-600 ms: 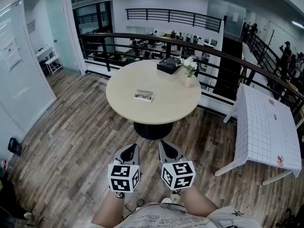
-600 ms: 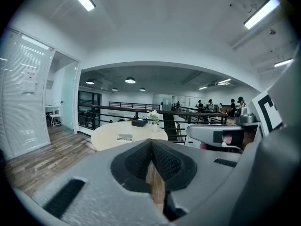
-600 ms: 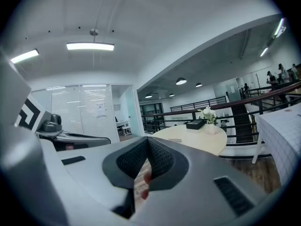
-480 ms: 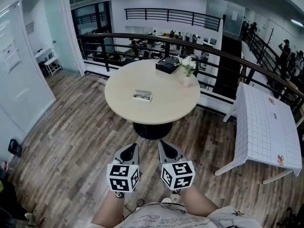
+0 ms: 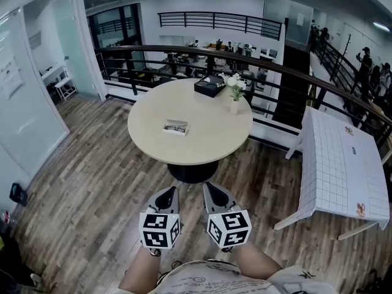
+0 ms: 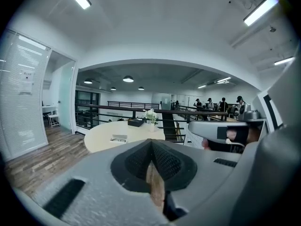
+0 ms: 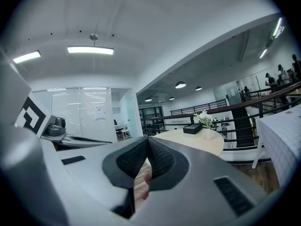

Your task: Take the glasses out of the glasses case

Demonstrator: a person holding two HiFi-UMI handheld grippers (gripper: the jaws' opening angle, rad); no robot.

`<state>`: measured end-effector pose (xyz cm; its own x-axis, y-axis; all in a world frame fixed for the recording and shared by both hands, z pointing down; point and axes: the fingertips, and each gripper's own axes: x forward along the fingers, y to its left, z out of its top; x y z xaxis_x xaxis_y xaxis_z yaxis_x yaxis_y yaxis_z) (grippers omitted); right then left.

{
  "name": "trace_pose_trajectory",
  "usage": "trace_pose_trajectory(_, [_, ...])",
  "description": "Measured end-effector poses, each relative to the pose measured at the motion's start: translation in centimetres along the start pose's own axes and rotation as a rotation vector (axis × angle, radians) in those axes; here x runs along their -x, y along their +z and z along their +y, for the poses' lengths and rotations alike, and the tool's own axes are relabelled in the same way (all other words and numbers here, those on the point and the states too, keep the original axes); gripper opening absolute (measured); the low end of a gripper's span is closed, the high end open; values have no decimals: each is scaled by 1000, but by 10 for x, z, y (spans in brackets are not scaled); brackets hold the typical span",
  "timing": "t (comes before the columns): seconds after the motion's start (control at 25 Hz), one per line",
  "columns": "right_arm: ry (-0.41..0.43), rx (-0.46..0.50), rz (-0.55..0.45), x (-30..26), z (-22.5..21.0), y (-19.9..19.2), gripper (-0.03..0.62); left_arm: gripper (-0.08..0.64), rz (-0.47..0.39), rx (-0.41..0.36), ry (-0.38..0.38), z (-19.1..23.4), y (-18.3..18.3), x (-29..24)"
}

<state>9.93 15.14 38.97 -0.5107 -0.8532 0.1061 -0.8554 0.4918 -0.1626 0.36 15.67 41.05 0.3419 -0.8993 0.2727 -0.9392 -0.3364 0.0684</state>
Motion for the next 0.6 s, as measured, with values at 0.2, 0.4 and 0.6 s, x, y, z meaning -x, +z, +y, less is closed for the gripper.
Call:
trace_pose_trajectory(0.2, [18, 9, 12, 2, -13, -5, 12, 9, -1, -1, 11, -13, -3, -8])
trace_pose_trajectory(0.4, [30, -14, 18, -3, -39, -4, 12, 9, 35, -4, 15, -24, -10, -33])
trace_pose_trajectory(0.6, [14, -25, 15, -14, -51, -5, 12, 9, 24, -13, 9, -22, -2, -50])
